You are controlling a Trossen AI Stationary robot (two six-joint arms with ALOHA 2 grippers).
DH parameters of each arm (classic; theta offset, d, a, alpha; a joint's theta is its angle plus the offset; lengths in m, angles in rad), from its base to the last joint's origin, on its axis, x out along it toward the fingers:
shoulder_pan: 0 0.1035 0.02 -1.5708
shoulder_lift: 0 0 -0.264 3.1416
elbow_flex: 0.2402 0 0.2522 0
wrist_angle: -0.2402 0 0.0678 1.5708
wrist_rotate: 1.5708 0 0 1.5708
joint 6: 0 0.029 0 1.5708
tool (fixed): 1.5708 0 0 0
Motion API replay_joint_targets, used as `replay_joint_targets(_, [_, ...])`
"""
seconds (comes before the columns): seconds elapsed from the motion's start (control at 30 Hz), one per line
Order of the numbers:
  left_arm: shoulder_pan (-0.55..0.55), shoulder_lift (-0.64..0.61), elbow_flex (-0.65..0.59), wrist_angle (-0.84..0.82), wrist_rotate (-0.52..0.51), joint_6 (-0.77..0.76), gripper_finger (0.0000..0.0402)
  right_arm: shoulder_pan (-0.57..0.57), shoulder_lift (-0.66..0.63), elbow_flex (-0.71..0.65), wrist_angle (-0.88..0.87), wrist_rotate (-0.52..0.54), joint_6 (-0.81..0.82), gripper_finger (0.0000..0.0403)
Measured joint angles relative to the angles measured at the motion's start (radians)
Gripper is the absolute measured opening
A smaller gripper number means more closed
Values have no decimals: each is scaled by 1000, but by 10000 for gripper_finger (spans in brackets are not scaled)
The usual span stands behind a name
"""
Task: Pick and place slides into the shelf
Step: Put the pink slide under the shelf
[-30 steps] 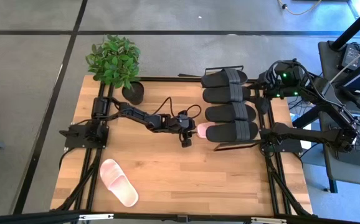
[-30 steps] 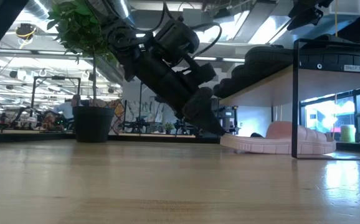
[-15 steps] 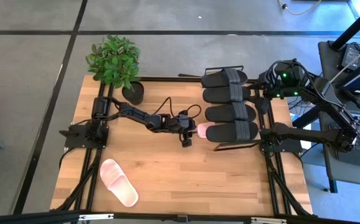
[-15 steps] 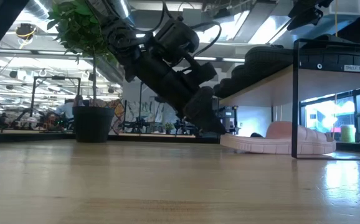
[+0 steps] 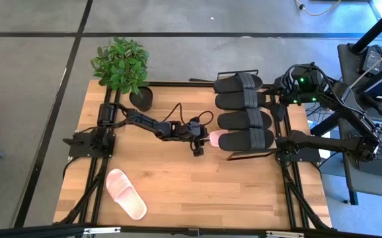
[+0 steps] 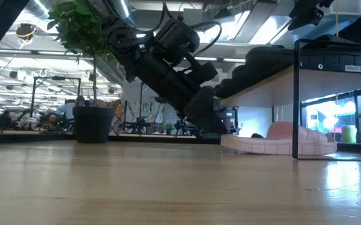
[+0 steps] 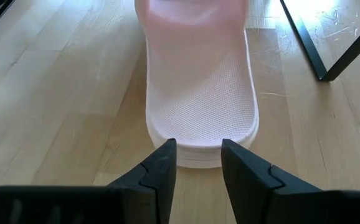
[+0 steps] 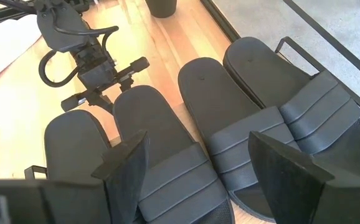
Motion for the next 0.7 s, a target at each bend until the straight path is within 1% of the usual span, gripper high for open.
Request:
replay_joint_targets(0.23, [2, 1, 0, 33, 0, 1, 118, 0, 0, 0, 0, 0, -11, 275])
replay_joint_targets(0.6, [3, -6, 0, 39, 1, 1, 118, 0, 0, 0, -1, 0, -18, 275])
replay_joint_targets(0.7, [3, -9, 0, 46, 31, 1, 118, 0, 0, 0, -2, 0, -18, 275])
